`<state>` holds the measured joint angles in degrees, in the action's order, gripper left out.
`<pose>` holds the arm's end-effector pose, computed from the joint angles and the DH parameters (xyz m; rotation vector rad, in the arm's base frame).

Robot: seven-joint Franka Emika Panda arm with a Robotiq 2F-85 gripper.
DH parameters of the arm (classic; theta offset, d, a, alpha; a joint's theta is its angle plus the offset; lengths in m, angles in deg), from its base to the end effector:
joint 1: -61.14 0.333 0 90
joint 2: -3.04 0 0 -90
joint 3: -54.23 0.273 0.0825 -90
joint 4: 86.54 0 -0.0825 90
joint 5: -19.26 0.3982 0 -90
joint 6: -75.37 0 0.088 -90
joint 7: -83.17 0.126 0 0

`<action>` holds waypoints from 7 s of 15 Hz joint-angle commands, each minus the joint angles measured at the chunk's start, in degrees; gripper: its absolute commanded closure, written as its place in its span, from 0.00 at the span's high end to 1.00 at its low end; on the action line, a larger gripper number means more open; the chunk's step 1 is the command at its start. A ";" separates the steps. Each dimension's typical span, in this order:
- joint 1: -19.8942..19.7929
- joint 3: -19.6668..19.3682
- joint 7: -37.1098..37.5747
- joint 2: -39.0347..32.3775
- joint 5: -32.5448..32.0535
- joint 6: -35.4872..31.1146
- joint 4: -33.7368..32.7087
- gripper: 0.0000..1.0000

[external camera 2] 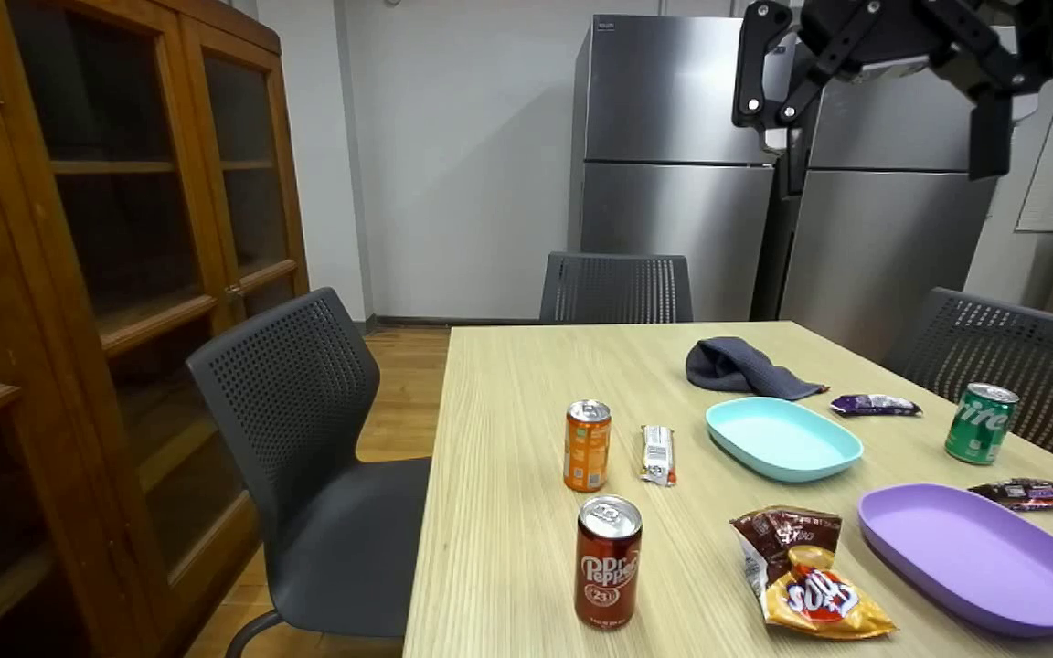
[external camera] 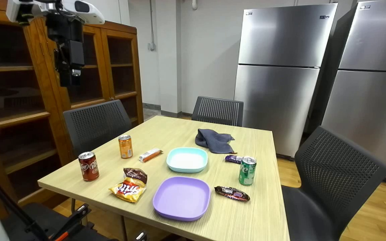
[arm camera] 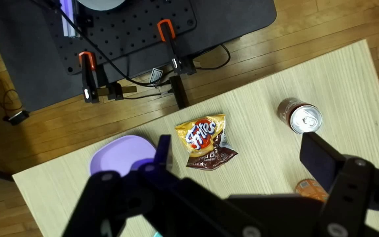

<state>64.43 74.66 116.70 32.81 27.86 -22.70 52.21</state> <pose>0.3665 0.1741 0.4051 2.9797 -0.4065 -0.2666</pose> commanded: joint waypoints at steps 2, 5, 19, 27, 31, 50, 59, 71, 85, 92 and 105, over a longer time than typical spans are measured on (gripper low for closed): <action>2.67 -0.29 -1.09 -4.99 0.26 -3.90 -0.43 1.00; 4.48 -0.37 -2.12 -8.64 0.54 -8.08 -0.38 1.00; 10.11 0.27 1.13 -26.41 -2.98 -22.29 -1.50 1.00; 13.51 -0.93 5.83 -35.30 -6.51 -28.95 -3.11 1.00; 14.91 -2.20 7.21 -40.91 -7.79 -29.41 -5.94 1.00; 18.08 -5.41 6.41 -46.05 -10.50 -27.56 -9.27 1.00; 18.79 -5.65 3.70 -47.84 -11.80 -36.09 -8.02 1.00; 20.53 -8.60 4.47 -46.66 -17.65 -45.91 -2.68 1.00; 21.07 -10.16 3.75 -47.37 -18.57 -53.48 0.65 1.00; 21.81 -10.80 4.10 -47.34 -19.05 -54.09 1.20 0.65; 21.05 -10.28 2.74 -44.08 -17.27 -51.00 1.35 0.38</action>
<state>85.45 64.67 120.69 -15.21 9.90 -76.05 52.56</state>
